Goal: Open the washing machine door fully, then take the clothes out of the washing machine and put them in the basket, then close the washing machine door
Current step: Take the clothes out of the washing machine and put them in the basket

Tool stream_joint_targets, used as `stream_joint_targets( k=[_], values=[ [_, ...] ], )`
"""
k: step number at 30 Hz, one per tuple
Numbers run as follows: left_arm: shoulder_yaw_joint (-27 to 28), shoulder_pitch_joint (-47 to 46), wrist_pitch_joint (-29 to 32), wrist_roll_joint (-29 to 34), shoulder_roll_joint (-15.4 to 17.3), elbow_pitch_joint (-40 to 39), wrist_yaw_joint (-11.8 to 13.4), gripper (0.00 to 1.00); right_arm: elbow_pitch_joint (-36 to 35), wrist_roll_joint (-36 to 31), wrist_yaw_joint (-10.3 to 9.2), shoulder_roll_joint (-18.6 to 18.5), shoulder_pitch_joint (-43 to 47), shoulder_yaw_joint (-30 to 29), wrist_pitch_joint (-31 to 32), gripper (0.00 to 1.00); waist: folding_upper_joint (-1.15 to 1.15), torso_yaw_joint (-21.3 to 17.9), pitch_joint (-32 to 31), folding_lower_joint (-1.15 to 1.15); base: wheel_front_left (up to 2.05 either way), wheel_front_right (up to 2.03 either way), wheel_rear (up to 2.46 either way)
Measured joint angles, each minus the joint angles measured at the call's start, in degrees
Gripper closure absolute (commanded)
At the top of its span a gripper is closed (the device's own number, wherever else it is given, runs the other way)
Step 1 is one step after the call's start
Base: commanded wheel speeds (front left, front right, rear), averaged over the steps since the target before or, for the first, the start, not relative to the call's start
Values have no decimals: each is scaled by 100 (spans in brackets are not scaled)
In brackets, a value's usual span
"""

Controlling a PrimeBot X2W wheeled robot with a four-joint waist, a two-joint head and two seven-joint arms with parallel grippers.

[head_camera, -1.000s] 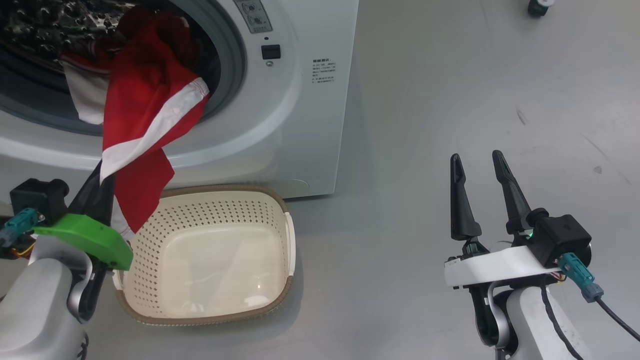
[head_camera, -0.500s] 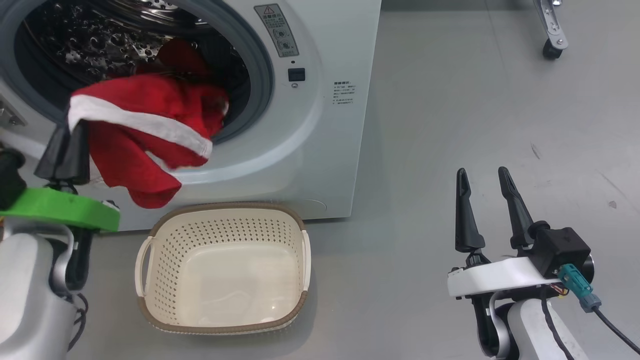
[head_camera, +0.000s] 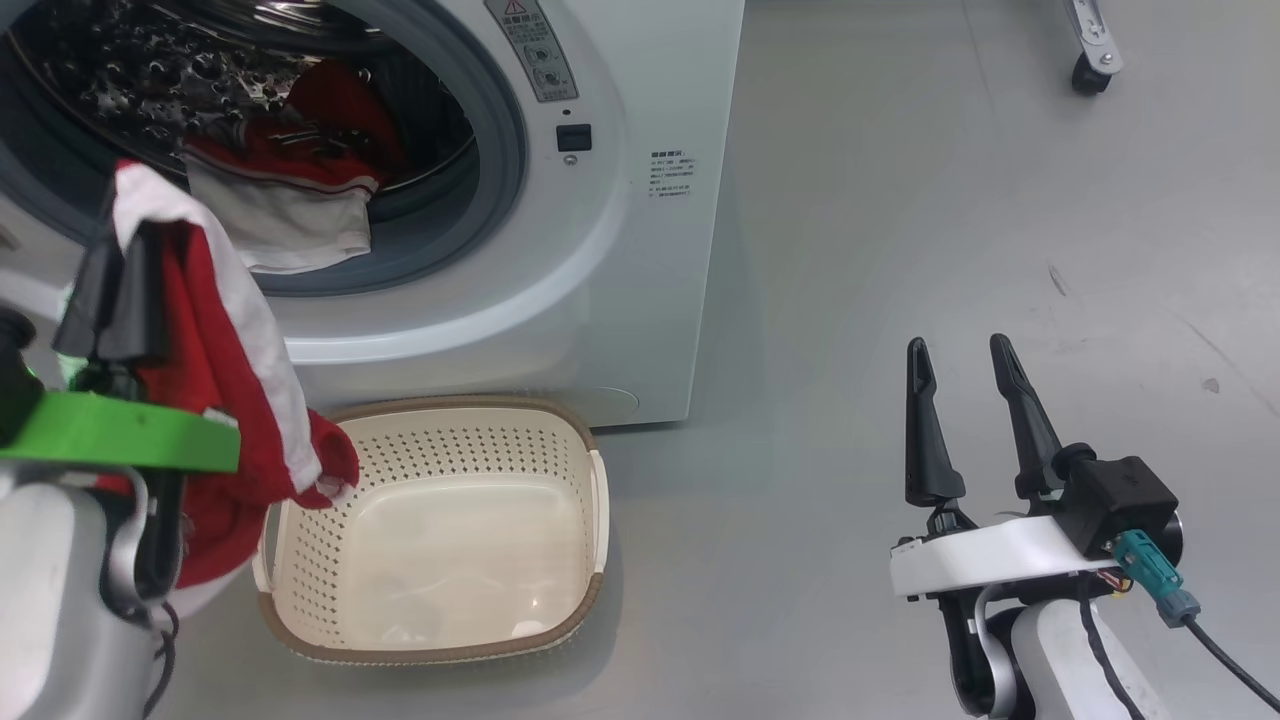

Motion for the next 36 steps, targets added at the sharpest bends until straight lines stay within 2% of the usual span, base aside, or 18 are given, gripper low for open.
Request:
stream_joint_targets(
  k=[6,14,30,36],
  values=[
    [-210,617,-23,22,-1,261,-1,100,-36,29,-4,-1,0,-69,0,0,0,-77,104,0,0,0,0],
    [-426,932,-23,130,105,375,-18,100,-46,27,-7,-1,-1,-19,0,0,0,-110,318,0,0,0,0],
    [-879,925,291,441,482,1005,-86,100,-137,48,-60,-2,-294,269,0,0,0,-309,1080,0,0,0,0],
    [-1000,783,391,452,487,1221,-134,100,-214,131,-113,-3,-439,352,0,0,0,-492,1389,0,0,0,0]
  ],
)
